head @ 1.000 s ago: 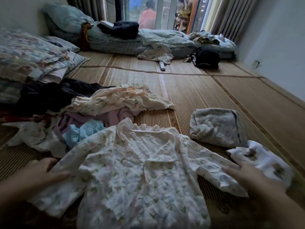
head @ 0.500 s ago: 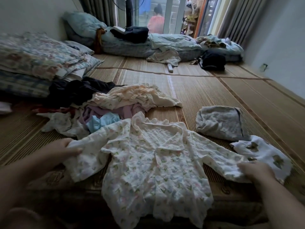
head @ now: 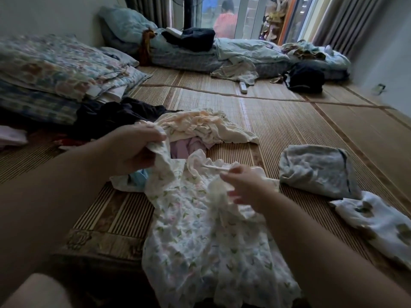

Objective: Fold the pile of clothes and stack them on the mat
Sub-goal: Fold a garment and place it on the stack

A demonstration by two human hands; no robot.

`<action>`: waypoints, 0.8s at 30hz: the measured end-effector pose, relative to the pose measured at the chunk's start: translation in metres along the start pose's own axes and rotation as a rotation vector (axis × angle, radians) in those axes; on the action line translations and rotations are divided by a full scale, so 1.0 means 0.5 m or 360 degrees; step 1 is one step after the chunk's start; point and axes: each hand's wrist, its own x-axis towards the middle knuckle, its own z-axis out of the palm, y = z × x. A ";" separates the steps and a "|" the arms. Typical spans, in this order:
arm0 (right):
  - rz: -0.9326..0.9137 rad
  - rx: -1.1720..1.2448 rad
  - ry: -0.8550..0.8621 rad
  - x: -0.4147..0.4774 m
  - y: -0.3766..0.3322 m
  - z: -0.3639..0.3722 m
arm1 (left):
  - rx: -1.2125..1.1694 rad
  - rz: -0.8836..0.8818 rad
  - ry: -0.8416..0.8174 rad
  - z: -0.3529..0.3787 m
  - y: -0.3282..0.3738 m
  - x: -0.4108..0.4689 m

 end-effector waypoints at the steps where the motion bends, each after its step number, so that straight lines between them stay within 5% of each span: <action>1: 0.0079 -0.0028 -0.0064 0.009 0.014 0.017 | 0.0032 -0.0033 0.0009 0.021 -0.007 0.014; 4: 0.0118 0.0237 0.0074 0.026 0.053 0.017 | 0.0084 -0.0109 -0.0036 0.099 -0.032 0.052; 9: 0.0032 0.0615 0.0454 0.021 0.090 -0.092 | 0.0308 -0.0469 -0.0516 0.200 -0.066 0.094; 14: -0.0089 0.0163 0.0685 0.025 0.131 -0.173 | 0.1484 0.0060 0.0207 0.136 -0.116 0.179; 16: -0.0133 -0.0193 0.0736 0.057 0.137 -0.180 | 0.1786 -0.0016 0.0336 0.087 -0.129 0.205; 19: -0.0078 -0.0463 0.0647 0.112 0.122 -0.165 | 0.1962 -0.0210 0.0244 0.054 -0.136 0.227; 24: 0.0420 -0.0840 0.0284 0.164 0.071 -0.148 | 0.2123 -0.0220 0.0036 0.048 -0.129 0.243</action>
